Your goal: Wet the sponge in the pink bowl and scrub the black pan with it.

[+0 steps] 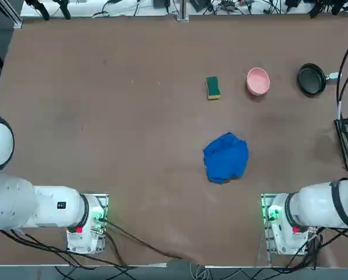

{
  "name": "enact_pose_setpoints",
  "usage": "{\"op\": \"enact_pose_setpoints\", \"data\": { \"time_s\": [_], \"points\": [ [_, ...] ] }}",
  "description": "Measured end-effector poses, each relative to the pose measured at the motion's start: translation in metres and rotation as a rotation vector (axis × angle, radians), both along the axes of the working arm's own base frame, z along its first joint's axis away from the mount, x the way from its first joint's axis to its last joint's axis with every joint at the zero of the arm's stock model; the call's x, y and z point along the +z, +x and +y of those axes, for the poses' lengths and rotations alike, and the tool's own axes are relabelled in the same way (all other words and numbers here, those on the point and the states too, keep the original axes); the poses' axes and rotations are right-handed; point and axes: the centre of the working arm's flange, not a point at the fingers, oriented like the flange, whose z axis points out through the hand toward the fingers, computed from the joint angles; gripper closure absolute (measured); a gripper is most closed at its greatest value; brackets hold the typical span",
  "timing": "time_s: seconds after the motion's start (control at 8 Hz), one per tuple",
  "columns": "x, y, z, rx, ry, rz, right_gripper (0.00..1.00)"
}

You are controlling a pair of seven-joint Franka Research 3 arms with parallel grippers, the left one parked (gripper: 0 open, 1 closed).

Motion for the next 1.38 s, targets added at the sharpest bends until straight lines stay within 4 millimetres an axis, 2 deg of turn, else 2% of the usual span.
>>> {"op": "enact_pose_setpoints", "data": {
  "time_s": [0.5, 0.75, 0.88, 1.0, 1.12, 1.38],
  "points": [
    [-0.001, 0.001, 0.002, 0.000, 0.015, 0.002, 0.00],
    [-0.008, 0.008, 0.011, 0.005, 0.057, 0.001, 0.00],
    [-0.020, 0.019, 0.031, 0.012, 0.078, -0.001, 0.00],
    [-0.041, 0.034, 0.065, 0.023, 0.080, 0.000, 0.00],
    [-0.072, 0.047, 0.113, 0.050, 0.075, 0.022, 0.00],
    [-0.131, 0.058, 0.179, 0.120, 0.057, 0.094, 0.00]
  ]
}}
